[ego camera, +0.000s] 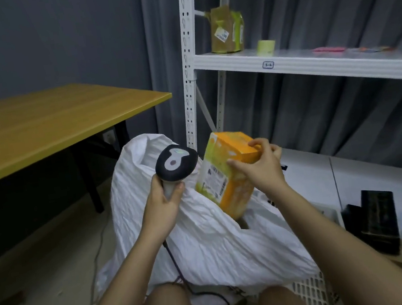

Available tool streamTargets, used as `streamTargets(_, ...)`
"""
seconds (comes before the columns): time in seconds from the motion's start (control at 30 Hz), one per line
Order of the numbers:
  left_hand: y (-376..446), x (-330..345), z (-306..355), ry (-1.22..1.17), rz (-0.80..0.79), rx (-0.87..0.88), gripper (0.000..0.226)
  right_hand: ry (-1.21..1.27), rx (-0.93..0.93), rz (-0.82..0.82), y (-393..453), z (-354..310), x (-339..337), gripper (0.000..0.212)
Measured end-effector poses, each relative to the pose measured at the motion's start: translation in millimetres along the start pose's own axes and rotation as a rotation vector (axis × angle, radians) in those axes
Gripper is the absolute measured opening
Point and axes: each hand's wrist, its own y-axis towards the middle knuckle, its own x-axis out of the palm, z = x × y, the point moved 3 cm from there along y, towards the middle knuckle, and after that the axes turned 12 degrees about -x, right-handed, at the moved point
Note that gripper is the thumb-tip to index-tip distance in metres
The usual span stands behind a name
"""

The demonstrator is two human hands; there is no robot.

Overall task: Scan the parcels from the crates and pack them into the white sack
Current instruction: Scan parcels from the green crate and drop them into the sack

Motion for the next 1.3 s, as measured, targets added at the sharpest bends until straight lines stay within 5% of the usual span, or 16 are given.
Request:
streamTargets(0.23, -1.6, 15.9, 1.5, 0.023, -0.010, 0.001, 0.045, -0.212, 0.187, -0.192, -0.8, 40.0, 22.9, 0.067)
streamTargets(0.33, -4.0, 21.2, 3.2, 0.045, -0.027, 0.007, 0.046, -0.180, 0.225, -0.099, 6.3, 52.9, 28.1, 0.072)
streamTargets(0.53, -2.6, 25.2, 2.3, 0.129, 0.006, 0.022, 0.052, 0.132, 0.121, 0.351, 18.6, 61.8, 24.5, 0.072)
streamTargets(0.9, -1.9, 24.4, -4.8, 0.161, 0.030, 0.003, 0.049, 0.414, 0.093, 0.356, 5.5, 42.8, 30.8, 0.072)
streamTargets(0.97, -2.3, 23.2, -5.8, 0.156, 0.036, 0.009, 0.051, 0.426, 0.098, 0.208, -6.4, 42.0, 36.9, 0.072)
streamTargets(1.1, -5.9, 26.2, -5.2, 0.153, 0.043, 0.016, 0.052, 0.178, 0.150, -0.645, -39.9, 66.0, 38.6, 0.051)
streamTargets(1.2, -9.3, 34.2, -2.3, 0.152, 0.037, 0.011, 0.051, -0.074, 0.212, -0.496, -46.5, 111.2, -0.2, 0.044)
streamTargets(1.3, -14.1, 44.1, -0.6, 0.170, 0.031, 0.011, 0.049, -0.392, 0.428, -0.384, -64.5, 167.8, -45.9, 0.075)
